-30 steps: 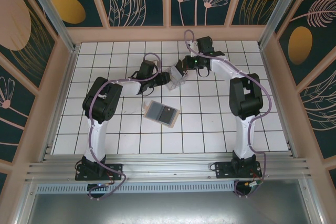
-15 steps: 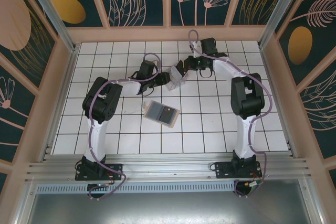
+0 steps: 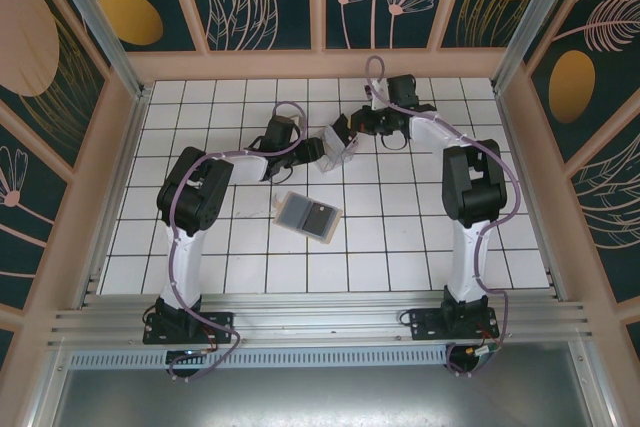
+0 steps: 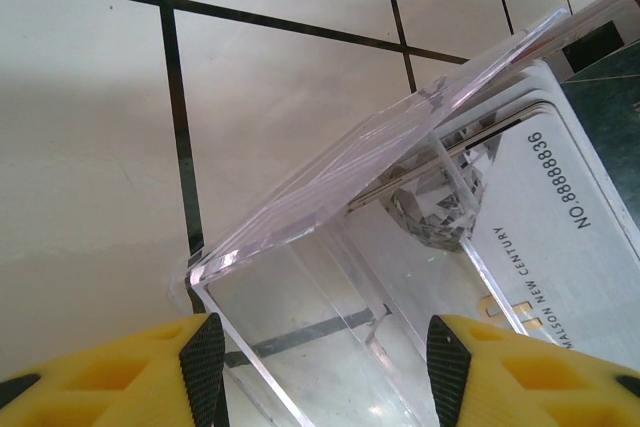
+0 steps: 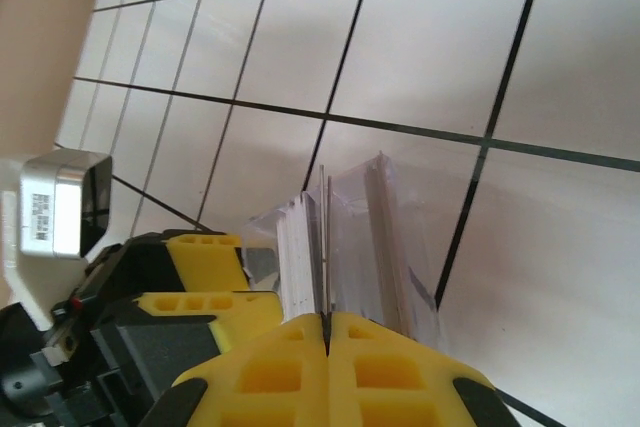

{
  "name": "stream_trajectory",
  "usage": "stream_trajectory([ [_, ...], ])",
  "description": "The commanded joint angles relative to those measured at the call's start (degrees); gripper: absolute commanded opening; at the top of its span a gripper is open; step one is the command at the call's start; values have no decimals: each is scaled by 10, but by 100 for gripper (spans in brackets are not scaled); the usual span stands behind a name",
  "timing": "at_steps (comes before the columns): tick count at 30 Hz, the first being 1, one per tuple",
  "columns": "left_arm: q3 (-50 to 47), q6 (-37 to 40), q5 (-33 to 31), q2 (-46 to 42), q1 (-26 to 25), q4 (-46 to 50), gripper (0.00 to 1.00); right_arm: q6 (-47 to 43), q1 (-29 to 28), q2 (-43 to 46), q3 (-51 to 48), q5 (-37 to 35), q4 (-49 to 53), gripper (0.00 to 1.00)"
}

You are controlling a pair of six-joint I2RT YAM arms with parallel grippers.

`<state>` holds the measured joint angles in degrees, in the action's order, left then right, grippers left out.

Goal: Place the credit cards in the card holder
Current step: Pick up several credit cards from the storage box.

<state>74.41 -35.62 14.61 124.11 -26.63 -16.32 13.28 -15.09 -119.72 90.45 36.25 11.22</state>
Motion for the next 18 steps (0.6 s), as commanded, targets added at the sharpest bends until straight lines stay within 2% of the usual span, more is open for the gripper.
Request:
stream_trajectory([
  [1, -22, -2, 4, 5, -2, 62, 59, 28, 7, 26, -8, 45, -36, 0],
  [12, -23, -2, 5, 6, -2, 60, 59, 33, 13, 27, -14, 35, -38, 0],
  [18, -24, -1, 4, 3, -2, 62, 59, 13, 14, 30, -17, -14, -20, 0],
])
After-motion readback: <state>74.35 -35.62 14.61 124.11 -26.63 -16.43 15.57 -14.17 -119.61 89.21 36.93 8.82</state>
